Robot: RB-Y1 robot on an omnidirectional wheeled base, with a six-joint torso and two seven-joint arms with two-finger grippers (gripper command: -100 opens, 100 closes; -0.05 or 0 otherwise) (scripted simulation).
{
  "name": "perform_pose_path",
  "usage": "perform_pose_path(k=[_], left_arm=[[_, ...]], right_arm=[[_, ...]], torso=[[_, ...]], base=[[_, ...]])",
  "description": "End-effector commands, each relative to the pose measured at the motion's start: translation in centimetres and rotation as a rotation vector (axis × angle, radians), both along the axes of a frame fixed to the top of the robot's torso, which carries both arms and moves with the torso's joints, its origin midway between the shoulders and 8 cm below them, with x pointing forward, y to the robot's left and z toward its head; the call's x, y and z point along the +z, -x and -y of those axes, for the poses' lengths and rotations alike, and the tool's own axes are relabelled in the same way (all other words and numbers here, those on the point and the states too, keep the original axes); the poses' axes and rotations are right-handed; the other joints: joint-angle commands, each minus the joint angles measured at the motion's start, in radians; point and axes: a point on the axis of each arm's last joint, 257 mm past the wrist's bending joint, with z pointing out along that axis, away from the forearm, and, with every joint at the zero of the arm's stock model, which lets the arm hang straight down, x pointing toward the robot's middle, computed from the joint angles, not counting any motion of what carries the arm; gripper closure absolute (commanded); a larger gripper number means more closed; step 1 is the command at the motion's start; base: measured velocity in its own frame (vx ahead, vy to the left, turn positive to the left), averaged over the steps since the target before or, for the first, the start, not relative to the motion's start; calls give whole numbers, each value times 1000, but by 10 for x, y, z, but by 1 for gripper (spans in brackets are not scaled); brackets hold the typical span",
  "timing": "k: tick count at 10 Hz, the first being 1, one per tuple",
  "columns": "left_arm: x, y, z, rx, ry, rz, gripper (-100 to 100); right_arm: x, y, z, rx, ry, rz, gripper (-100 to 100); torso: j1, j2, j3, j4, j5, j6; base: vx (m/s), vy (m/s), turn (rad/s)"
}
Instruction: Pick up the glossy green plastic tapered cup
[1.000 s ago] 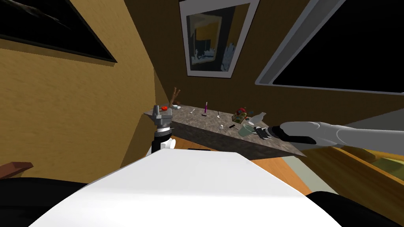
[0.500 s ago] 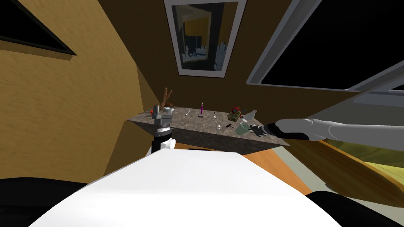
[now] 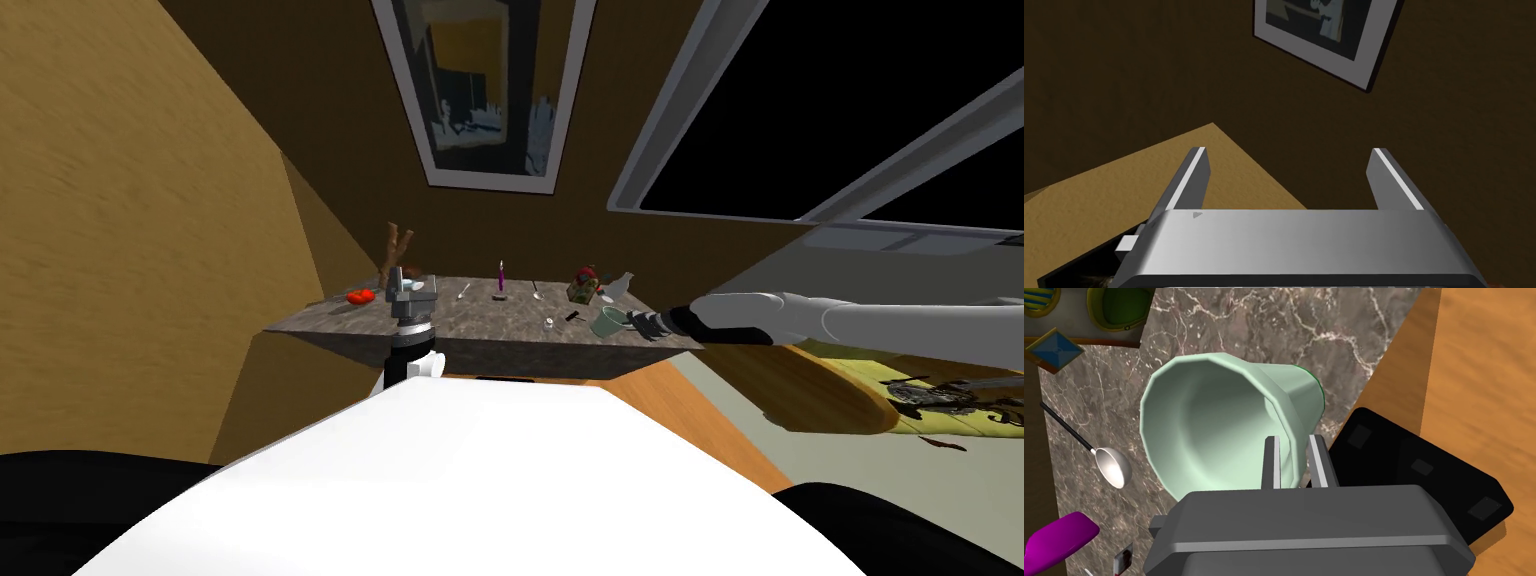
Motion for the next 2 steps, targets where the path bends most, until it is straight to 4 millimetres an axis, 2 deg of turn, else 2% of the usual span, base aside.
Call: perform_pose_path(k=[1,2], left_arm=[[0,0,0,0,0,0,0],[0,0,0,0,0,0,0]], right_arm=[[0,0,0,0,0,0,100],[0,0,0,4,0,-2,0]], torso=[[0,0,0,0,0,0],[-1,1,1,0,0,-2]], base=[[32,23,-70],[0,0,0]])
